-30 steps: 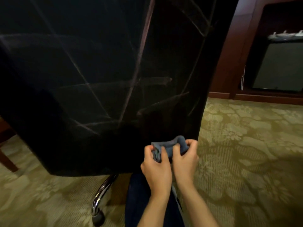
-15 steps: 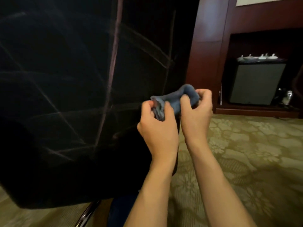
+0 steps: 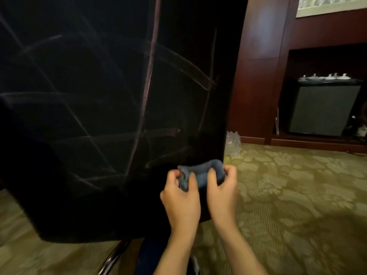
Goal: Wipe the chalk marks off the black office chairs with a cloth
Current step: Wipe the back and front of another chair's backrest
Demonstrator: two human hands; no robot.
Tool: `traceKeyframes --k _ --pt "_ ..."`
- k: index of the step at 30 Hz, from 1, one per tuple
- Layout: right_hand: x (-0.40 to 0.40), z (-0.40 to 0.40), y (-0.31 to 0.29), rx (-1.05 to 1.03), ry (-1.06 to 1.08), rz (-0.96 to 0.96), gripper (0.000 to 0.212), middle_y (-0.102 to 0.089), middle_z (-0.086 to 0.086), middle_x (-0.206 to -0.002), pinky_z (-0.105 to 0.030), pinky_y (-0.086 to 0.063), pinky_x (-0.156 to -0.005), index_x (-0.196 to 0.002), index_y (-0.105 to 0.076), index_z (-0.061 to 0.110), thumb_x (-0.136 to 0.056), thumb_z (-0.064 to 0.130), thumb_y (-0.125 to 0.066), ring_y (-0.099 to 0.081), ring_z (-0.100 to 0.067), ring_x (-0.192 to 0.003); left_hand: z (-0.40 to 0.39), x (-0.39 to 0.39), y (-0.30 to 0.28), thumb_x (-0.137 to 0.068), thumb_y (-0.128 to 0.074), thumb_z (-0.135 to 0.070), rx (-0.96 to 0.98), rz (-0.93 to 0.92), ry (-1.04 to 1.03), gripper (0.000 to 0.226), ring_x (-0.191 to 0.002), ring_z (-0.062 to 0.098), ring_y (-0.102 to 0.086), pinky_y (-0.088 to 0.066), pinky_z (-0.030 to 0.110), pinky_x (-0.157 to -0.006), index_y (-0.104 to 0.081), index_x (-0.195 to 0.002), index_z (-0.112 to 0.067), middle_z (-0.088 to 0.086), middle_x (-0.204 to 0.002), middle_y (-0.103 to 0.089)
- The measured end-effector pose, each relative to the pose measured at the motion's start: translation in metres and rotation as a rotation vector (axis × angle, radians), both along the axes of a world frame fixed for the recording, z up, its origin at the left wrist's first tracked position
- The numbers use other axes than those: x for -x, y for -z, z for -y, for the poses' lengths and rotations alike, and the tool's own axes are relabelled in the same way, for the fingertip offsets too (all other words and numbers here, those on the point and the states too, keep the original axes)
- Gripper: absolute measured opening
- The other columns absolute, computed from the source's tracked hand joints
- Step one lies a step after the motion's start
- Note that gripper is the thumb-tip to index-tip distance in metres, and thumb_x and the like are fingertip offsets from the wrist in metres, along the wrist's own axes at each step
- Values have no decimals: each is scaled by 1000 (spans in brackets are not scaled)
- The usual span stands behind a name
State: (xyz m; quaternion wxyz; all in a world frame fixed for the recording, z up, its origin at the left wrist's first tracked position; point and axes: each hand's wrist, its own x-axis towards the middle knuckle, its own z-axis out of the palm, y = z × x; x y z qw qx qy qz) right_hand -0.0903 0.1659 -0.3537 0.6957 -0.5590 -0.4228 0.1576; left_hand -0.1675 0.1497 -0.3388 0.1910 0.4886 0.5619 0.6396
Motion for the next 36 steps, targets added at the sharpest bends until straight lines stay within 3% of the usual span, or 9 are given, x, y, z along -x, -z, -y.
traceKeyframes --k 3,7,12,17,20,27,30,32,36 --pt "10 -3 -46 -88 -47 11 10 -63 2 -80 -47 -53 -68 -94 -52 23 -93 26 -61 -62 -17 -72 -3 14 -43 -88 -72 -20 -120 71 4 19 -72 0 -69 -59 30 -70 -58 -82 -31 -5 -76 -71" --pt "24 0 -74 -171 -47 46 12 -64 4 -77 -32 -53 -61 -94 -53 22 -92 25 -64 -63 -7 -68 -2 33 -62 -90 -70 -21 -185 131 69 10 -74 4 -71 -61 36 -69 -62 -89 -26 -4 -78 -73" --pt "46 3 -16 -58 22 77 13 -60 7 -76 -39 -50 -58 -100 -52 20 -94 28 -59 -62 -13 -67 1 37 -11 -91 -69 -16 -137 -10 -45 10 -70 -2 -65 -45 7 -58 -59 -89 -19 -7 -74 -67" --pt "63 13 38 114 -24 59 11 -60 5 -76 -35 -45 -58 -98 -52 14 -95 21 -61 -62 -15 -67 12 52 46 -92 -70 -16 52 55 -70 13 -71 -3 -65 -53 18 -62 -58 -89 -22 -5 -77 -67" --pt "72 10 7 55 -78 50 13 -64 2 -79 -40 -52 -65 -100 -54 15 -94 23 -63 -64 -15 -71 7 67 18 -90 -72 -13 -54 105 -120 20 -68 -5 -65 -47 9 -60 -57 -85 -26 -7 -75 -68" --pt "91 3 -76 -113 -118 -9 16 -69 5 -81 -35 -59 -66 -100 -54 24 -90 25 -66 -68 -7 -72 -3 93 -62 -87 -72 -18 -250 150 -39 16 -73 3 -68 -53 20 -66 -59 -83 -27 -6 -75 -69" --pt "90 -1 -51 -87 -26 30 17 -65 10 -79 -39 -56 -68 -100 -53 22 -89 22 -65 -66 -9 -72 -5 86 -36 -87 -73 -17 -248 -23 -111 23 -66 -6 -61 -41 3 -61 -52 -82 -25 -13 -70 -63" --pt "95 3 -16 -18 9 57 17 -62 10 -81 -37 -53 -68 -101 -50 20 -90 18 -64 -64 -14 -73 -1 82 1 -88 -72 -17 -201 -98 -127 21 -66 -7 -59 -39 2 -60 -53 -86 -26 -15 -74 -61" --pt "105 17 34 134 -29 42 15 -58 11 -81 -9 -42 -58 -99 -48 19 -94 14 -61 -61 -8 -73 10 87 57 -91 -70 -19 -23 -50 -104 21 -70 -1 -65 -49 13 -59 -52 -88 -29 -11 -76 -64"
